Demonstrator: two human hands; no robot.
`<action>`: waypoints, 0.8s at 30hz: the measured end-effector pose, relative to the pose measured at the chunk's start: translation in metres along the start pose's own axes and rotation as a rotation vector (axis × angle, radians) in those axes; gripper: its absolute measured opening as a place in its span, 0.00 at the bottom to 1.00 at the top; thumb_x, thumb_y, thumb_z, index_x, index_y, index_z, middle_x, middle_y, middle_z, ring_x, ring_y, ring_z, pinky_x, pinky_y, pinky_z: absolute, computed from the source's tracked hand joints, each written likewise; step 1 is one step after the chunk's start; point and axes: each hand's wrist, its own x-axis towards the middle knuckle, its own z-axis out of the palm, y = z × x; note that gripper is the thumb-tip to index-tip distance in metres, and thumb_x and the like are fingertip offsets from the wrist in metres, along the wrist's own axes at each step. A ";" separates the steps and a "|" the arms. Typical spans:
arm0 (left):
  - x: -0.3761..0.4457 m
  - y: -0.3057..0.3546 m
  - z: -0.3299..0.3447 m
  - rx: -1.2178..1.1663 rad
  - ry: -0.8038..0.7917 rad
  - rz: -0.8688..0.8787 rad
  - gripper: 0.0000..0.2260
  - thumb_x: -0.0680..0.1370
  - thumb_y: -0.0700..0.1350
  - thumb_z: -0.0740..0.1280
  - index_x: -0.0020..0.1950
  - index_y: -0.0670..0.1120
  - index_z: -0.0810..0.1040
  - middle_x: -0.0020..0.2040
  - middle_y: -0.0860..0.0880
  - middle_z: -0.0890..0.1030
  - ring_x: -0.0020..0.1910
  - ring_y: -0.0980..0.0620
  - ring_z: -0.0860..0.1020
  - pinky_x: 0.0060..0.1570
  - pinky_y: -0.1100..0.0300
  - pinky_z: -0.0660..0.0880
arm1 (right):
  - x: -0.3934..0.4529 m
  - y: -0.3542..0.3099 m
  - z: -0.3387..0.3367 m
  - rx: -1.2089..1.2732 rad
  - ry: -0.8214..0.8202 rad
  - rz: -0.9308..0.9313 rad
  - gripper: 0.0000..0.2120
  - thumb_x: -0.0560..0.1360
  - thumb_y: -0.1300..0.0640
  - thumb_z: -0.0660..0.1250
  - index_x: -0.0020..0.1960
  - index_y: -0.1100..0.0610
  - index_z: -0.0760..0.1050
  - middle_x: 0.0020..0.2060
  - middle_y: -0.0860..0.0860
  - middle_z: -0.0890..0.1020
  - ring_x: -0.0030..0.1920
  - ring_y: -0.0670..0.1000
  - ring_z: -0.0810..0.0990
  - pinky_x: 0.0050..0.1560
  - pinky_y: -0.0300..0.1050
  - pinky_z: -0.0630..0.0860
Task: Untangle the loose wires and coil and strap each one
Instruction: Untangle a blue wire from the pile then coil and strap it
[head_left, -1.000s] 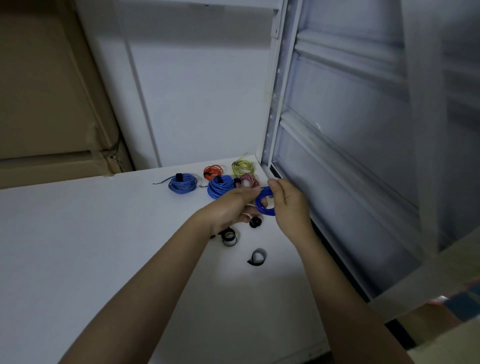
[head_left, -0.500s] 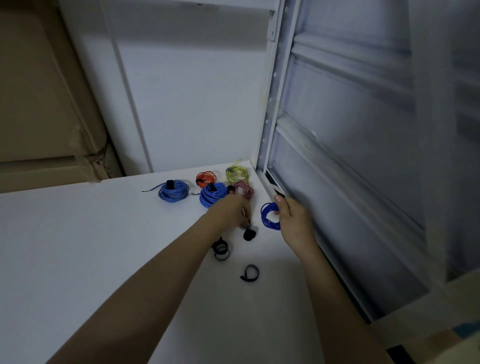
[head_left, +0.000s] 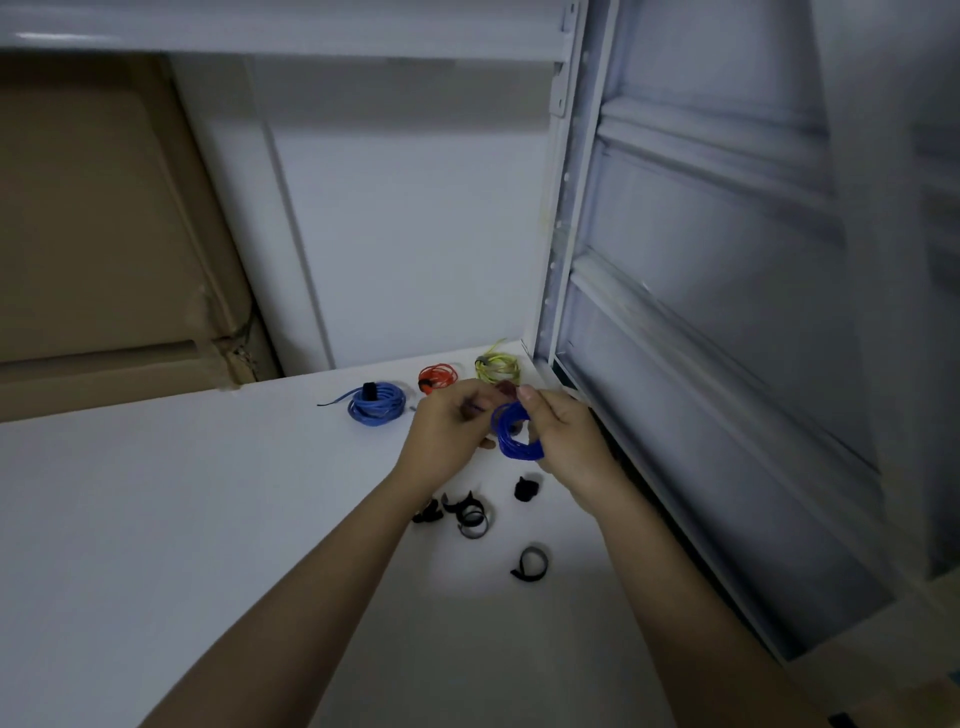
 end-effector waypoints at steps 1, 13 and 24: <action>-0.002 0.001 -0.002 -0.017 0.011 -0.012 0.12 0.75 0.31 0.67 0.42 0.48 0.81 0.36 0.53 0.81 0.35 0.55 0.81 0.37 0.56 0.81 | -0.001 -0.003 0.001 -0.006 -0.025 -0.011 0.17 0.82 0.54 0.58 0.34 0.48 0.74 0.21 0.38 0.73 0.24 0.36 0.70 0.29 0.26 0.65; -0.025 0.025 -0.024 0.002 0.136 0.105 0.08 0.74 0.30 0.66 0.45 0.42 0.80 0.40 0.46 0.81 0.33 0.58 0.77 0.36 0.57 0.81 | -0.006 -0.035 0.022 0.081 0.067 -0.073 0.13 0.81 0.54 0.59 0.46 0.56 0.80 0.35 0.48 0.81 0.34 0.42 0.77 0.33 0.33 0.72; -0.033 0.042 -0.037 -0.154 0.225 0.023 0.07 0.77 0.38 0.69 0.39 0.45 0.77 0.34 0.52 0.83 0.36 0.54 0.82 0.36 0.60 0.80 | -0.025 -0.039 0.031 -0.072 -0.031 -0.243 0.11 0.81 0.59 0.59 0.52 0.60 0.79 0.46 0.55 0.82 0.46 0.49 0.80 0.47 0.35 0.75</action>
